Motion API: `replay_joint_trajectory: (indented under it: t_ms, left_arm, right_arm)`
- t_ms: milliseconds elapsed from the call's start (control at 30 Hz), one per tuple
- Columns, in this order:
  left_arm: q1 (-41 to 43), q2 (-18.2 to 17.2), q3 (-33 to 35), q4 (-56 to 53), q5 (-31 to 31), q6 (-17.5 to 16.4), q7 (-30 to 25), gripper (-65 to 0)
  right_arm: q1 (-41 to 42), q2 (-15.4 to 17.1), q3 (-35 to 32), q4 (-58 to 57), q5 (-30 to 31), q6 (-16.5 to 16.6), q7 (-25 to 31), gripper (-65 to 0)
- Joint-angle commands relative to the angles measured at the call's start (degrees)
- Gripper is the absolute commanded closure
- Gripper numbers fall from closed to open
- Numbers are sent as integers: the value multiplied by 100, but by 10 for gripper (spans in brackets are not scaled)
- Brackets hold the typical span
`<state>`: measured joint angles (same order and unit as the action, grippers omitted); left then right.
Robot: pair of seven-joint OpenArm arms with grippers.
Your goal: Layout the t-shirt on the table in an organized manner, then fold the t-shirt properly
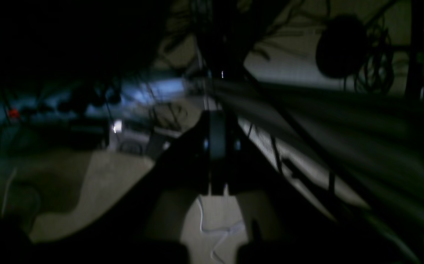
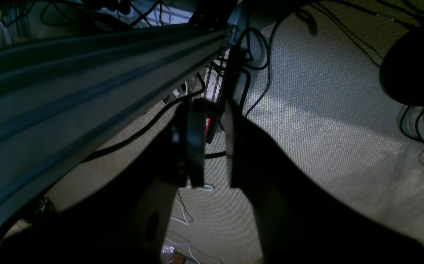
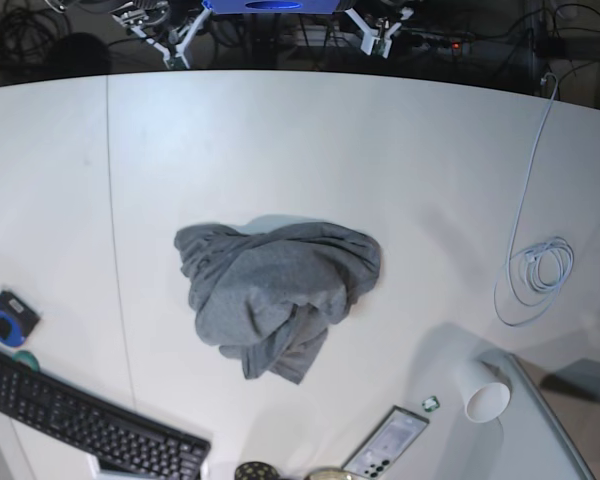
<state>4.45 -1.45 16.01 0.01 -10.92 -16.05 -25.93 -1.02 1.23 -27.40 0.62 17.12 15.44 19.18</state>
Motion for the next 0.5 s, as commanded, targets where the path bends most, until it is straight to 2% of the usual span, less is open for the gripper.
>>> replay_joint_trajectory:
  t_ms: [0,467]
  left_arm:
    - [26,-17,12,-1,6,-43,-40,0]
    - [-115,-17,-49,-1,-47,-43,-48,0]
  right_arm:
    - [-43,22,-7,-14,-11,51,38,-89]
    - [-87,30,1,-14,-3,51,38,-89]
